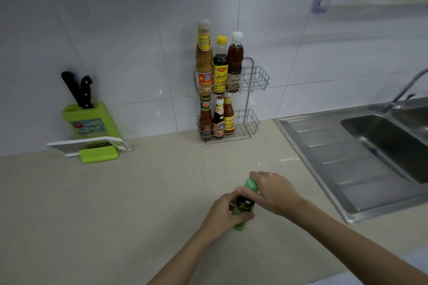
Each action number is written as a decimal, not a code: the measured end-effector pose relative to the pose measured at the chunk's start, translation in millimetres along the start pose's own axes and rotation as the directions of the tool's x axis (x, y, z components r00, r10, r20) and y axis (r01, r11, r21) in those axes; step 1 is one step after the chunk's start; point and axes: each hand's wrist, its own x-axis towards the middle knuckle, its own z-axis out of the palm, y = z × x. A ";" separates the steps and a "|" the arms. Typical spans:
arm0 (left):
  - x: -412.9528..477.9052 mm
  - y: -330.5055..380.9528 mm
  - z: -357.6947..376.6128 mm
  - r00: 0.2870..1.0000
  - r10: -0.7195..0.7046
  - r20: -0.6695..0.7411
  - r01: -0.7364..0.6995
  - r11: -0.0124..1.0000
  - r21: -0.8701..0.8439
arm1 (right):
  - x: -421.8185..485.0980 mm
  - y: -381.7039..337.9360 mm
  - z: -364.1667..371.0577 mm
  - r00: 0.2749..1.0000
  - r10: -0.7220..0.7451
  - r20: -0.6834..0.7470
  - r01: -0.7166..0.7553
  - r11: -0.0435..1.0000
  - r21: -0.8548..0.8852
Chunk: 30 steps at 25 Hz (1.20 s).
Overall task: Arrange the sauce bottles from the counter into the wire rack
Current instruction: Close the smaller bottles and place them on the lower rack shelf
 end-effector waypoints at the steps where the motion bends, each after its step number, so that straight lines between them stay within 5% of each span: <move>1: 2.0 1.9 -0.9 1.000 0.006 -0.010 -0.006 1.000 -0.001 | 0.3 1.4 -2.9 0.999 0.015 -0.030 -0.016 1.000 -0.016; 5: 9.4 7.3 -12.7 0.998 -0.034 -0.061 0.028 0.996 -0.088 | 3.2 12.7 -25.4 0.991 -0.137 -0.001 0.137 0.989 0.061; 8: 14.5 10.5 -19.2 0.998 -0.021 -0.060 0.015 0.995 -0.102 | 13.9 8.9 -33.1 0.958 -0.264 -0.109 0.275 0.956 0.101; 10: 17.9 15.3 -20.8 0.999 -0.007 -0.048 0.002 0.994 -0.106 | 23.4 8.8 -36.6 0.952 -0.307 0.012 0.302 0.940 0.159; 15: 16.8 18.5 -22.9 0.998 -0.016 0.065 0.027 0.984 -0.174 | 38.8 12.9 -40.5 0.979 -0.163 0.124 0.172 0.983 -0.063; 20: 17.4 28.2 -27.6 0.995 0.005 0.100 0.023 0.961 -0.274 | 43.0 8.6 -45.5 0.951 -0.306 0.035 0.305 0.952 0.042; 24: 16.8 33.2 -31.4 0.998 -0.017 0.066 0.038 0.947 -0.319 | 52.1 8.4 -49.3 0.978 -0.207 0.013 0.208 0.971 -0.119; 28: 14.2 36.0 -31.2 0.985 -0.010 0.173 0.071 0.933 -0.354 | 57.2 4.8 -53.4 0.969 -0.242 0.038 0.244 0.968 -0.053; 30: 15.1 40.0 -31.3 0.988 0.001 0.155 0.045 0.956 -0.289 | 56.9 5.1 -50.6 0.966 -0.256 0.041 0.258 0.939 -0.225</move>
